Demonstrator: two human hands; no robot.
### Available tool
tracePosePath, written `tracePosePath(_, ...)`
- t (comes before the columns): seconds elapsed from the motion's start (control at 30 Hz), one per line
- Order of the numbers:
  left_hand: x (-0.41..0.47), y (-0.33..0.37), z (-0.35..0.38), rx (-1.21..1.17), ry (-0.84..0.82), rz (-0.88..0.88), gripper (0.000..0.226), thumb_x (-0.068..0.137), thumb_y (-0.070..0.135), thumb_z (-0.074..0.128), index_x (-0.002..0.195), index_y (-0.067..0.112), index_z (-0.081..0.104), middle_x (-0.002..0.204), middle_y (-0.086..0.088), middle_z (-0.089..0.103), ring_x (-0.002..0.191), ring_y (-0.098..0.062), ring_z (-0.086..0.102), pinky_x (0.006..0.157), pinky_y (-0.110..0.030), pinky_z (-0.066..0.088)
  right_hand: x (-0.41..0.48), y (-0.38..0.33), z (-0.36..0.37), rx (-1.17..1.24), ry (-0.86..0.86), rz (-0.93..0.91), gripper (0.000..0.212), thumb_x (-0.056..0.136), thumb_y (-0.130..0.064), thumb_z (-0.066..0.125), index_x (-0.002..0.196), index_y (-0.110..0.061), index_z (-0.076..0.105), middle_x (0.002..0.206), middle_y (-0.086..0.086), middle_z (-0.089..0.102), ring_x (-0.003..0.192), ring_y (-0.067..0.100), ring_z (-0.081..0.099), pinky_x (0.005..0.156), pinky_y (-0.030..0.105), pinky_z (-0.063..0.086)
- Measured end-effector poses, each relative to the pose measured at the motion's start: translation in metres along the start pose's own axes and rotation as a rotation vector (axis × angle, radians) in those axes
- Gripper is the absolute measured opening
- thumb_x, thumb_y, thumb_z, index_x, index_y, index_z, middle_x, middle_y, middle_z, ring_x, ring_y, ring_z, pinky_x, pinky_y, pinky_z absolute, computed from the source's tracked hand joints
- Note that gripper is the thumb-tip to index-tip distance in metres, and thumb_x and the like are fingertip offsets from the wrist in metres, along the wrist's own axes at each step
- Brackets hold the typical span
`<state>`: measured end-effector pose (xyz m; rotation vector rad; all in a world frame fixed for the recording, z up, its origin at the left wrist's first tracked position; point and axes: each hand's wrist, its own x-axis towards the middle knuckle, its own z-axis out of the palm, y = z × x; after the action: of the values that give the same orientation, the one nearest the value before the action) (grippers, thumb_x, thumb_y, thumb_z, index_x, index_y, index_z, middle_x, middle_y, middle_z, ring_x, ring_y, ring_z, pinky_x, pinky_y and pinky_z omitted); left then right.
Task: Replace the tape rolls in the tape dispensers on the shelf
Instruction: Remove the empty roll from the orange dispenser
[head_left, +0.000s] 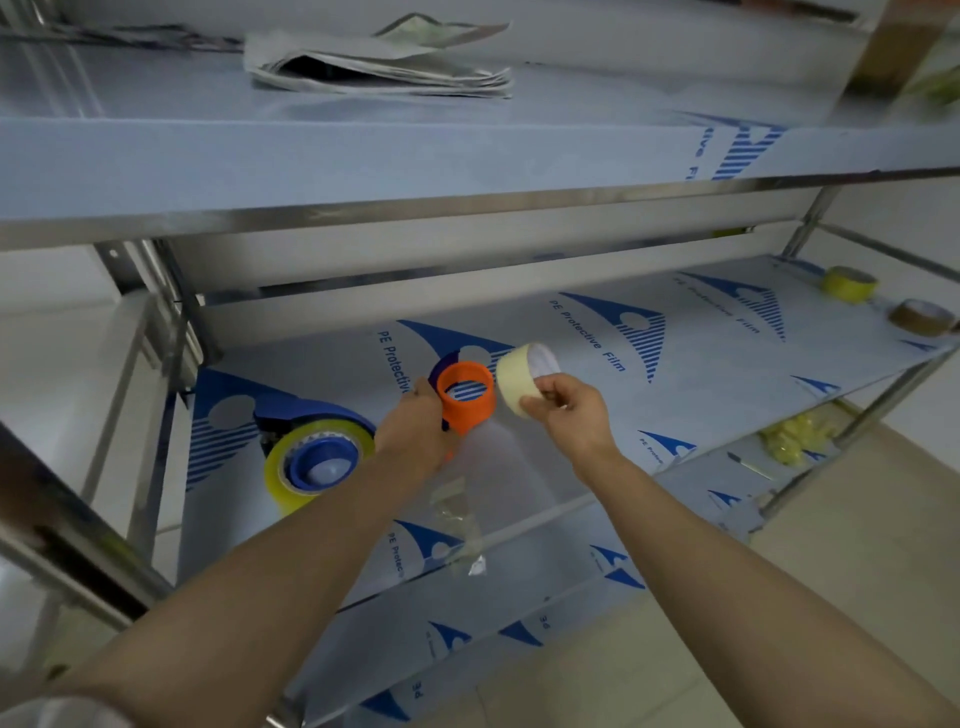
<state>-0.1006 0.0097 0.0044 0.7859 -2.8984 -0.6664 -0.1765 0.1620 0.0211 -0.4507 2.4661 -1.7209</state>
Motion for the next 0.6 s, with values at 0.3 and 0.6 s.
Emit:
tracePosePath(0.3,0.01,0.0,0.008,0.015,-0.112,-0.088,0.078,0.092,0.027,0.054,0.147,-0.001,0.008,0.144,-0.024,0.031,0.129,-0.036,0.042,0.106,-0.042,0.038,0.004,0.02,0.013,-0.289,-0.131,-0.152,0.019,0.084,-0.007,0.064,0.102,-0.006,0.068,0.092,0.002,0.062,0.086,0.014,0.053,0.075,0.02,0.038)
tracePosePath(0.6,0.018,0.051,-0.006,-0.005,0.063,0.232,0.066,0.086,0.026,0.056,0.145,0.015,0.031,0.151,-0.013,0.032,0.137,-0.03,0.032,0.115,-0.039,0.023,0.012,0.019,-0.011,-0.204,-0.046,-0.046,0.024,0.085,-0.008,0.061,0.108,-0.01,0.067,0.1,0.004,0.065,0.095,0.021,0.059,0.089,0.035,0.049)
